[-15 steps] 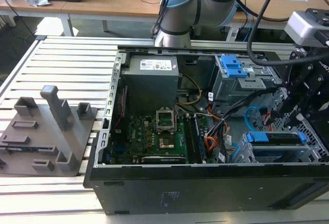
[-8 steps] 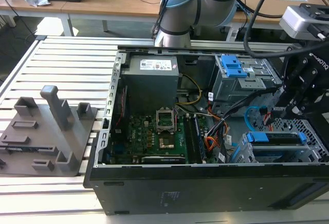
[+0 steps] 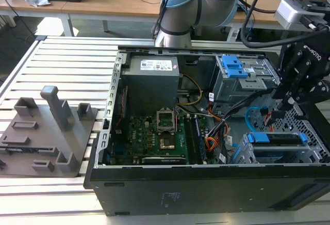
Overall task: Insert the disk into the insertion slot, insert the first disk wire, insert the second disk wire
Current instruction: 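Insert the first disk wire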
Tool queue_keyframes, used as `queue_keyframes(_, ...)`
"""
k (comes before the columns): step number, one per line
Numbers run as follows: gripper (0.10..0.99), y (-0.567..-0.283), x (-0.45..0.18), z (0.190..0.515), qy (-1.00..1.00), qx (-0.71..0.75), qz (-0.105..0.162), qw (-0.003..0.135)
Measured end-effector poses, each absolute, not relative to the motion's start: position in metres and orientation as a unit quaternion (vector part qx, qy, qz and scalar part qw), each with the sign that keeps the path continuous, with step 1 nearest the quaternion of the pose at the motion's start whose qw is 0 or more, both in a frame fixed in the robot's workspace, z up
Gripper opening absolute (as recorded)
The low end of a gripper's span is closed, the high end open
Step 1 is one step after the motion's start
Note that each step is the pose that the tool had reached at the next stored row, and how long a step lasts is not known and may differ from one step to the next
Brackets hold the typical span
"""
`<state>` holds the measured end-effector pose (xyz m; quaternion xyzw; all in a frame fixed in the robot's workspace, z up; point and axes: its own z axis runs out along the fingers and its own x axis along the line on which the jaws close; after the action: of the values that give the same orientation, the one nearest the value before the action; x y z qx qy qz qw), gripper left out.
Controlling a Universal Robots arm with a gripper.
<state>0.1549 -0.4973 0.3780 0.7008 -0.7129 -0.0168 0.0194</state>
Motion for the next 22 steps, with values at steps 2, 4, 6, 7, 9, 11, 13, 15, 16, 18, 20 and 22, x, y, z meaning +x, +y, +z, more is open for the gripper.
queue_keyframes(2,0.361,-0.495,0.158,0.376,-0.713,0.701,-0.017,0.02)
queue_keyframes(4,0.361,-0.495,0.159,0.374,-0.713,0.701,-0.017,0.02)
queue_keyframes(6,0.361,-0.495,0.159,0.372,-0.713,0.701,-0.017,0.02)
queue_keyframes(7,0.361,-0.495,0.159,0.371,-0.713,0.701,-0.017,0.02)
queue_keyframes(9,0.361,-0.495,0.159,0.369,-0.713,0.701,-0.015,0.022)
queue_keyframes(11,0.361,-0.495,0.159,0.366,-0.716,0.697,-0.01,0.026)
queue_keyframes(13,0.361,-0.495,0.159,0.365,-0.726,0.687,-0.01,0.027)
queue_keyframes(15,0.361,-0.495,0.159,0.361,-0.739,0.673,-0.008,0.028)
queue_keyframes(16,0.361,-0.495,0.159,0.359,-0.739,0.673,-0.008,0.029)
queue_keyframes(18,0.361,-0.495,0.159,0.354,-0.739,0.673,-0.008,0.029)
queue_keyframes(20,0.361,-0.495,0.159,0.354,-0.739,0.673,-0.008,0.029)
queue_keyframes(22,0.361,-0.495,0.159,0.354,-0.739,0.673,-0.008,0.029)
